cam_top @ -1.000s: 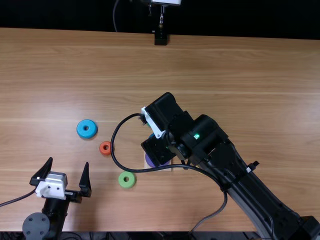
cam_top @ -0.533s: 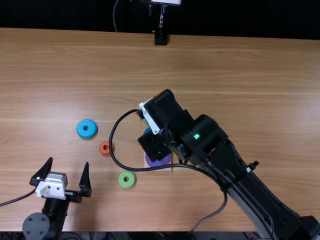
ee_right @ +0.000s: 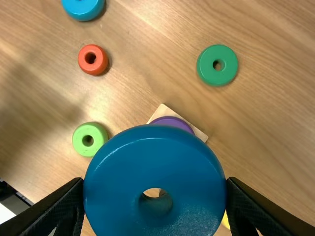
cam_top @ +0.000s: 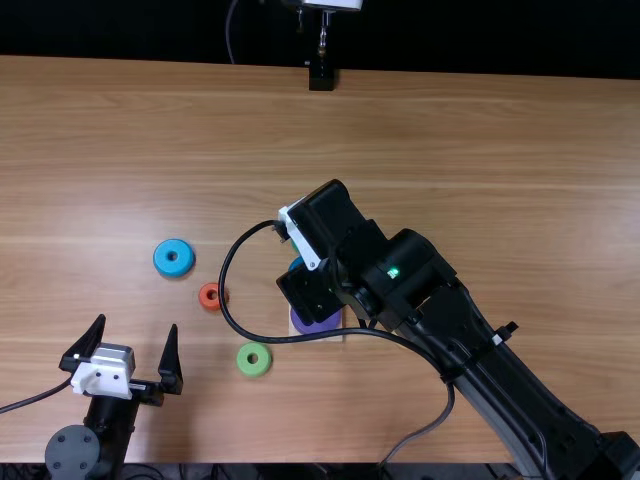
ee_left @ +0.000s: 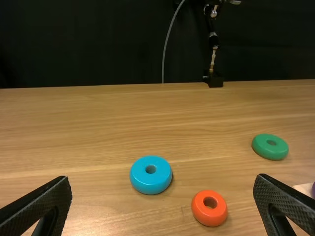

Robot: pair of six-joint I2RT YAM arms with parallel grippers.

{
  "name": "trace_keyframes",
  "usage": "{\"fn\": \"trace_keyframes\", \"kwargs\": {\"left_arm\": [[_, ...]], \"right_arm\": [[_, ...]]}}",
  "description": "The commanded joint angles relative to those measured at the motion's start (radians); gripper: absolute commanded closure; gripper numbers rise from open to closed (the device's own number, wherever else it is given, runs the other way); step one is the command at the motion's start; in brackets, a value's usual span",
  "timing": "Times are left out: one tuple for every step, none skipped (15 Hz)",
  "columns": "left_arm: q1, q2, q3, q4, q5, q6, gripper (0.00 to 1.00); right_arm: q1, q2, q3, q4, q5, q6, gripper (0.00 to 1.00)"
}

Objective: Build the Hanoi tower: stack the rings onto the peg from bottom to top in this color order: purple, dark blue, light blue, dark green, light green, yellow, orange.

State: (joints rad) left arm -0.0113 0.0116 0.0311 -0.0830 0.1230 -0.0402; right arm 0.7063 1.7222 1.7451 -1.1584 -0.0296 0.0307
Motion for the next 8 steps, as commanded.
{"fn": "trace_keyframes", "kwargs": {"left_arm": [[0.010, -0.012, -0.031, -0.002, 0.010, 0.009, 0.00], [0.010, -0.012, -0.031, -0.002, 0.010, 0.009, 0.00], [0.010, -0.012, -0.031, -0.002, 0.010, 0.009, 0.00], [0.010, -0.012, -0.031, -0.002, 0.010, 0.009, 0.00], [0.010, -0.012, -0.031, -0.002, 0.010, 0.009, 0.00], [0.010, -0.012, -0.031, -0.002, 0.010, 0.009, 0.00], [0.010, -0.012, -0.031, -0.002, 0.010, 0.009, 0.00], [0.010, -0.012, -0.031, -0.002, 0.010, 0.009, 0.00]], "right_arm": [[-0.004, 0.010, -0.013, 0.001, 0.007, -0.005, 1.00], [-0.004, 0.010, -0.013, 0.001, 0.007, -0.005, 1.00], [-0.008, 0.010, -0.015, -0.001, 0.007, -0.005, 1.00], [-0.010, 0.010, -0.016, -0.001, 0.007, -0.005, 1.00], [-0.011, 0.010, -0.016, -0.001, 0.007, -0.005, 1.00], [-0.011, 0.008, -0.016, -0.001, 0.007, -0.005, 1.00], [-0.011, 0.008, -0.016, -0.001, 0.007, -0.005, 1.00], [-0.018, 0.008, -0.016, -0.001, 0.007, -0.005, 1.00]]}}
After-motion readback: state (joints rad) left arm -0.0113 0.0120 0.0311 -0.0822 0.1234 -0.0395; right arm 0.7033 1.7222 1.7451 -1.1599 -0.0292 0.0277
